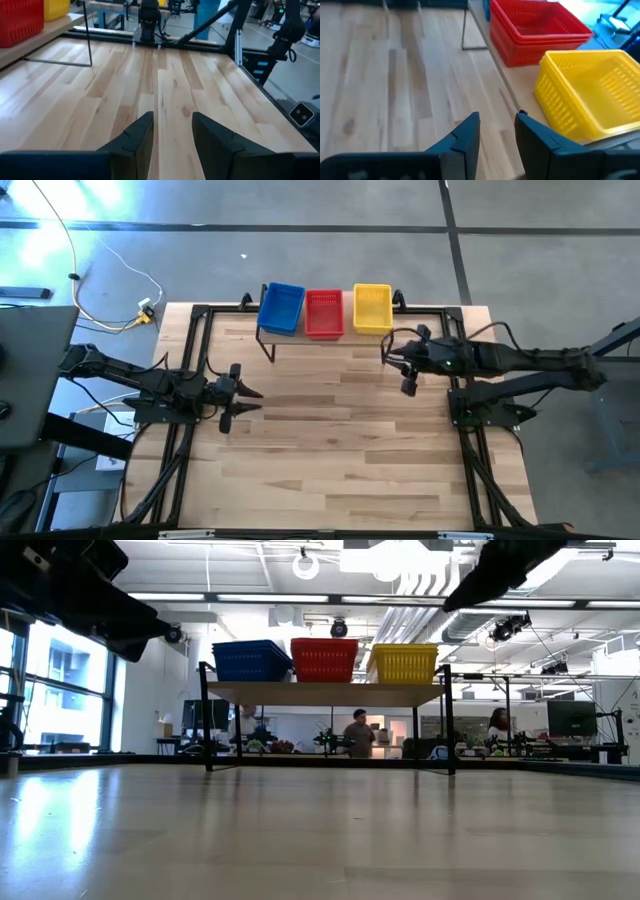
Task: Stack baskets on shelf by color
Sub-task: Return to Home Position
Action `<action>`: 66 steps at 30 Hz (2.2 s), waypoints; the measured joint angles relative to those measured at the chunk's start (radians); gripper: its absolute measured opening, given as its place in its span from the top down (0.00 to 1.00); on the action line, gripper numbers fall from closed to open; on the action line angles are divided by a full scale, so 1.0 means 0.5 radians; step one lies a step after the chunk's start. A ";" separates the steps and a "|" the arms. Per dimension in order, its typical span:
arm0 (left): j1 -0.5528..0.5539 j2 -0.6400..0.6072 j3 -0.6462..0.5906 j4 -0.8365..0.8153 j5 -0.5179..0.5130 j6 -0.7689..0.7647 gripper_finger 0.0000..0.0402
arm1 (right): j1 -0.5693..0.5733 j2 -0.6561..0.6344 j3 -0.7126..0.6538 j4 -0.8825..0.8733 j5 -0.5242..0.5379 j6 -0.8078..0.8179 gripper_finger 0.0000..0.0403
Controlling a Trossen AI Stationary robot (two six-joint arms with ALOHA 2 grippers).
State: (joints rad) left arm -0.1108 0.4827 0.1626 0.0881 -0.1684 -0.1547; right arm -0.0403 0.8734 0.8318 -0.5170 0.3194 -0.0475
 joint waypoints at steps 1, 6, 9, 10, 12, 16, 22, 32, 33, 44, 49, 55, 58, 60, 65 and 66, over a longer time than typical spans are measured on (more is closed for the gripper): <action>0.000 -0.013 -0.016 0.012 -0.001 0.002 0.69 | 0.010 -0.050 -0.070 0.074 -0.002 0.012 0.73; 0.000 -0.050 -0.107 0.191 -0.004 0.070 0.69 | 0.064 -0.259 -0.449 0.510 -0.002 0.028 0.73; 0.000 -0.053 -0.163 0.242 -0.008 0.085 0.69 | 0.098 -0.362 -0.653 0.711 -0.002 0.028 0.73; 0.000 -0.052 -0.175 0.242 -0.022 0.079 0.69 | 0.110 -0.391 -0.713 0.765 -0.001 0.031 0.73; 0.000 -0.053 -0.200 0.248 -0.057 0.071 0.69 | 0.128 -0.448 -0.824 0.844 0.018 0.051 0.73; 0.000 -0.063 -0.263 0.350 -0.121 0.071 0.69 | 0.154 -0.552 -0.982 0.880 0.102 0.136 0.73; 0.000 -0.175 -0.272 0.388 -0.217 0.153 0.69 | 0.202 -0.723 -1.212 1.072 0.197 0.089 0.73; -0.001 -0.506 -0.272 0.223 -0.360 0.250 0.69 | 0.216 -1.149 -1.468 1.164 0.197 0.034 0.73; 0.000 -0.545 -0.272 0.182 -0.370 0.250 0.69 | 0.216 -1.193 -1.491 1.166 0.197 0.034 0.73; 0.001 -0.814 -0.273 -0.145 -0.311 0.245 0.69 | 0.213 -1.495 -1.631 1.140 0.199 0.048 0.73; 0.002 -0.800 -0.272 -0.145 -0.353 0.379 0.69 | 0.212 -1.500 -1.631 1.140 0.321 0.141 0.73; 0.002 -0.801 -0.272 -0.138 -0.465 0.502 0.69 | 0.212 -1.499 -1.630 1.140 0.513 0.275 0.73; 0.002 -0.801 -0.272 -0.132 -0.488 0.525 0.69 | 0.212 -1.499 -1.630 1.139 0.495 0.158 0.73; 0.002 -0.801 -0.272 -0.132 -0.492 0.527 0.69 | 0.212 -1.499 -1.630 1.138 0.483 0.096 0.73; 0.002 -0.801 -0.272 -0.131 -0.494 0.526 0.69 | 0.212 -1.499 -1.630 1.137 0.456 0.064 0.73; 0.002 -0.801 -0.272 -0.131 -0.494 0.526 0.69 | 0.212 -1.499 -1.630 1.137 0.456 0.063 0.73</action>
State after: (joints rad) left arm -0.1101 0.0822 0.0265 0.0227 -0.4156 0.1085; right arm 0.0658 0.1238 0.0170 0.0513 0.5476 -0.0158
